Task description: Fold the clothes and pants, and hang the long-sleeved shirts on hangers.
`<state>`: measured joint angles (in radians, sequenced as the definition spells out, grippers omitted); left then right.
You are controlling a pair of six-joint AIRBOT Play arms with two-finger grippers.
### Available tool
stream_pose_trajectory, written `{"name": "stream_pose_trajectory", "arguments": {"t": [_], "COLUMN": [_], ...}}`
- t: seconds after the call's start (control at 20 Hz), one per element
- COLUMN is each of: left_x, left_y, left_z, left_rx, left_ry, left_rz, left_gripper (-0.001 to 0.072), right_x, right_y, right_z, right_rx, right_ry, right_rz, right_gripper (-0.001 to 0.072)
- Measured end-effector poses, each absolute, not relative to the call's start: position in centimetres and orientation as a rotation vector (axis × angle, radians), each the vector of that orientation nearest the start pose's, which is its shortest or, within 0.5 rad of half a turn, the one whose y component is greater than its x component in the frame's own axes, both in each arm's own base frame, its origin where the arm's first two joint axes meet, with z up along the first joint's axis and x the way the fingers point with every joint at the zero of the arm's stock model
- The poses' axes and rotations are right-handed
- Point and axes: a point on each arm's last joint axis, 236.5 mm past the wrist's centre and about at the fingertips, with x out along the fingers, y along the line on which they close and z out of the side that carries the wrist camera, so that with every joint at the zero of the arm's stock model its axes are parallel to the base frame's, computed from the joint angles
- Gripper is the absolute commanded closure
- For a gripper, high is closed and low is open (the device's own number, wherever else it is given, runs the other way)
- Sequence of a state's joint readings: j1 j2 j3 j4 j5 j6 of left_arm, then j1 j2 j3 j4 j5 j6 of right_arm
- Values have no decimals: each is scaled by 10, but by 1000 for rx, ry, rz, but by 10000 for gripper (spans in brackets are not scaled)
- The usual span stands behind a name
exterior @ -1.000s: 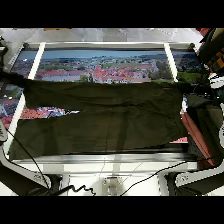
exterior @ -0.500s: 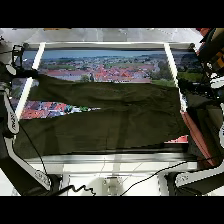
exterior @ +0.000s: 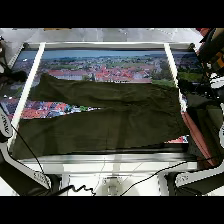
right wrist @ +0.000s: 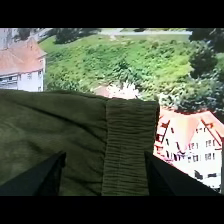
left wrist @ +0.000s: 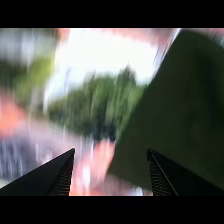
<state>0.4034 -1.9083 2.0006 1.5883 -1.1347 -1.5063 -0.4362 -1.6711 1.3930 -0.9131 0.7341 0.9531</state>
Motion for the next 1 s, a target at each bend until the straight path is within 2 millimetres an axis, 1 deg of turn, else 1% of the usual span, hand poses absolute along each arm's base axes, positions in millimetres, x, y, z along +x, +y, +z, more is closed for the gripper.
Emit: {"name": "stream_pose_trajectory", "arguments": {"t": [0.1,0.2,0.35,0.5,0.6,0.7,0.85,0.95,1.0], "left_x": [517,505,497,495,500,506,510,511,510], "left_y": [223,213,202,194,189,187,192,196,199], "left_z": [7,-8,-34,-60,-74,-83,-93,-96,-96], "left_rx": [-287,-428,-582,-676,-704,-695,-613,-544,-521], "left_ry": [1138,1197,1267,1315,1320,1312,1311,1313,1313], "left_rz": [332,333,363,397,411,421,462,496,518], "left_gripper": [213,213,213,213,215,217,222,241,316], "right_x": [530,529,529,529,529,529,529,529,529], "right_y": [-139,-139,-139,-139,-139,-139,-139,-139,-139], "right_z": [-10,-10,-10,-10,-10,-11,-10,-11,-10], "right_rx": [284,284,284,285,285,285,285,285,285], "right_ry": [818,819,820,821,821,821,821,821,821], "right_rz": [29,30,32,32,32,32,32,32,32], "right_gripper": [155,155,155,155,155,155,158,159,159]}}
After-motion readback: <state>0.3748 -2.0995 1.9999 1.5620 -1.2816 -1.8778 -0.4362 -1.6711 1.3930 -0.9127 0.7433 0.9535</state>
